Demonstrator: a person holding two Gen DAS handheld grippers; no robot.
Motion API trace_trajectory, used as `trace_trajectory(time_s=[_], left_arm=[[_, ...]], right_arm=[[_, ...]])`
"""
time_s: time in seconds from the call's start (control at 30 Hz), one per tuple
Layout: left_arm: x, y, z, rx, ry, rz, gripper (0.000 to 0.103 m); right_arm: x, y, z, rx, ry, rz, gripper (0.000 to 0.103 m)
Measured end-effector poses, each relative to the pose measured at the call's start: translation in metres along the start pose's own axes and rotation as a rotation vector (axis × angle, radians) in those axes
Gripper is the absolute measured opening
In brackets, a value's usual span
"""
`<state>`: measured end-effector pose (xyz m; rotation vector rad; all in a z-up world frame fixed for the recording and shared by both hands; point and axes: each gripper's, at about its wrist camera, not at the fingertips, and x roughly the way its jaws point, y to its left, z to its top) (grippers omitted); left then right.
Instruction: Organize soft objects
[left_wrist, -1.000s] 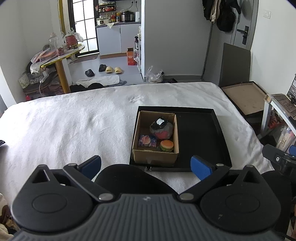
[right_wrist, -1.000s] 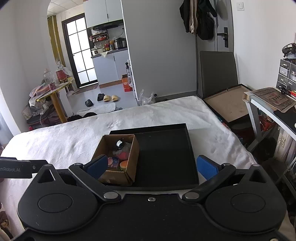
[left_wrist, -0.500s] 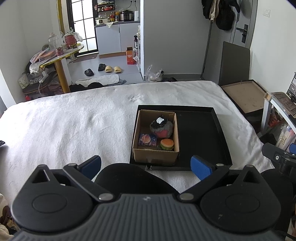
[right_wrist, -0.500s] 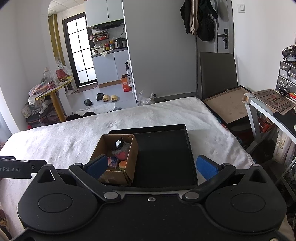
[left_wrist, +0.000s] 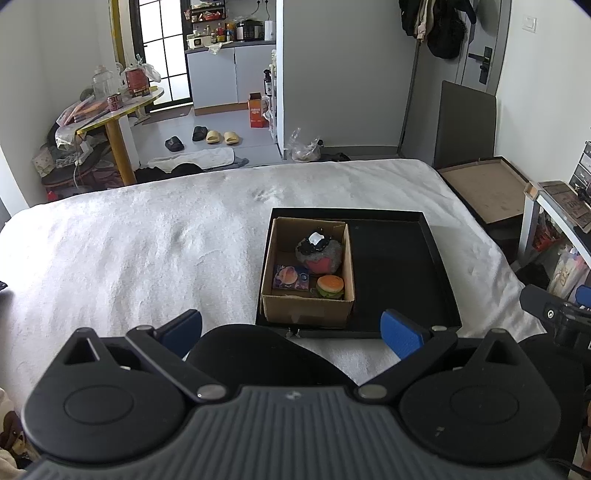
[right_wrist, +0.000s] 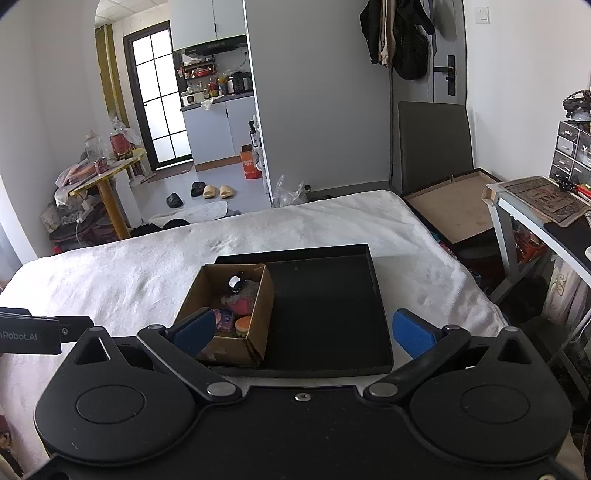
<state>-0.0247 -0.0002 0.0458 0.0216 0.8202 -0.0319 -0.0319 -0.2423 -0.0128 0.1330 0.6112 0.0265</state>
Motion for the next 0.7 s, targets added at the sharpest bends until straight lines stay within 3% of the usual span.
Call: trace_trajectory(time_s=[0.7], left_arm=[[0.0093, -0.0027, -0.0016, 0.018, 0.009, -0.010, 0.102]], right_arm=[[0.0058, 0.0009, -0.0034, -0.017, 0.046, -0.007, 0.103]])
